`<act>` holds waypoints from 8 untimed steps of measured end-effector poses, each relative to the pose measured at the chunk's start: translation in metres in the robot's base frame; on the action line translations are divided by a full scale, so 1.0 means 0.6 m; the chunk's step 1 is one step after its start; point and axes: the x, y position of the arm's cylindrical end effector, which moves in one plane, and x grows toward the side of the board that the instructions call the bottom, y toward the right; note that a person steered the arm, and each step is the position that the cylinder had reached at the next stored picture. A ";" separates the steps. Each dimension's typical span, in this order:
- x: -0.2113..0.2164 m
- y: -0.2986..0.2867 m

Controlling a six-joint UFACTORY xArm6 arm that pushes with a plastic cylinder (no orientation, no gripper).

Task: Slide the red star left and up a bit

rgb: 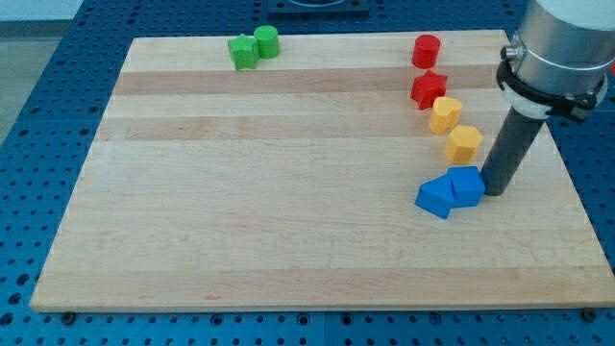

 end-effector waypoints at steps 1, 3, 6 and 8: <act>0.001 -0.062; -0.006 -0.105; 0.087 -0.239; 0.086 -0.119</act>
